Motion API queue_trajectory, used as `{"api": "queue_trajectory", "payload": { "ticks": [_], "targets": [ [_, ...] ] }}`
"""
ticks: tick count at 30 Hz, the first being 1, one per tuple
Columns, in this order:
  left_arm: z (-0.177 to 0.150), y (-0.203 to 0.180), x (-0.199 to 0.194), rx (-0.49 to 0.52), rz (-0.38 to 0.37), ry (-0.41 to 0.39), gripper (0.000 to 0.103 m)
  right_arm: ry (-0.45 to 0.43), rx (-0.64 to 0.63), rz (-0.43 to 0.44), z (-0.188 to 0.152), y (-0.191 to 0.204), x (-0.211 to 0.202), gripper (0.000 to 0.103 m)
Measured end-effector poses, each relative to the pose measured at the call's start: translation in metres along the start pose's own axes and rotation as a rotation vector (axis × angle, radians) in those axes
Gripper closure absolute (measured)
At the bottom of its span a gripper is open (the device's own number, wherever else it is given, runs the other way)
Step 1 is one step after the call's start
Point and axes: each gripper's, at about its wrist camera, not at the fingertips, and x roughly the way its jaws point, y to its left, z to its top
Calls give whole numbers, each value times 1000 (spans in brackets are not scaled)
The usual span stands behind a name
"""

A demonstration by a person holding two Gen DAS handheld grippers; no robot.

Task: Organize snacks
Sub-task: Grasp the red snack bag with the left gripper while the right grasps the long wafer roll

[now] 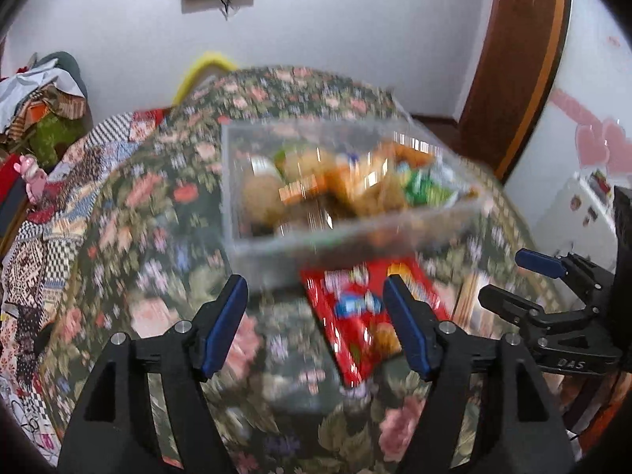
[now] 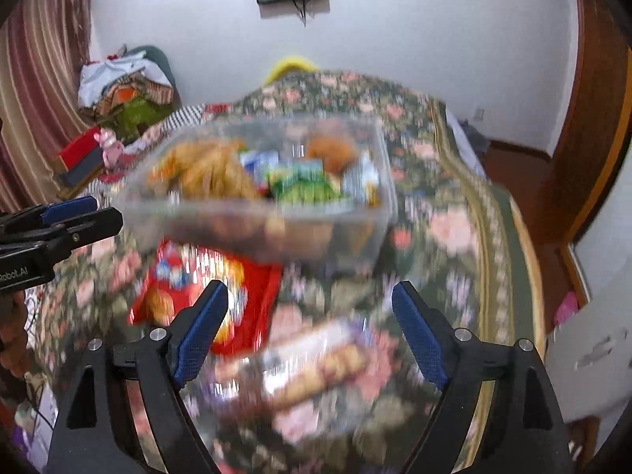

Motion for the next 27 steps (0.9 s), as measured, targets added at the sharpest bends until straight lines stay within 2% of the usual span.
{"api": "queue_trajectory", "payload": {
  "ticks": [4,6,13,17,22,27],
  "targets": [
    [-14,-5,24,-1,-2,72,32,63,55,19,-12,-1,17,20],
    [-19,-6,33,4,21,89,32,75,61,22,-11,0,24,20],
    [-42,15,43,-35,66,134,31,93,11,-31,-15,6,40,17],
    [-60,15,31,35,135,122,31,103,19,-29,-26,-6,37,17],
    [-68,13,14,52,94,129,31,93,-4,-55,-38,-18,22,17],
    [-49,-12,-7,128,58,46,30,92,6,-40,-48,-21,15,19]
  ]
}}
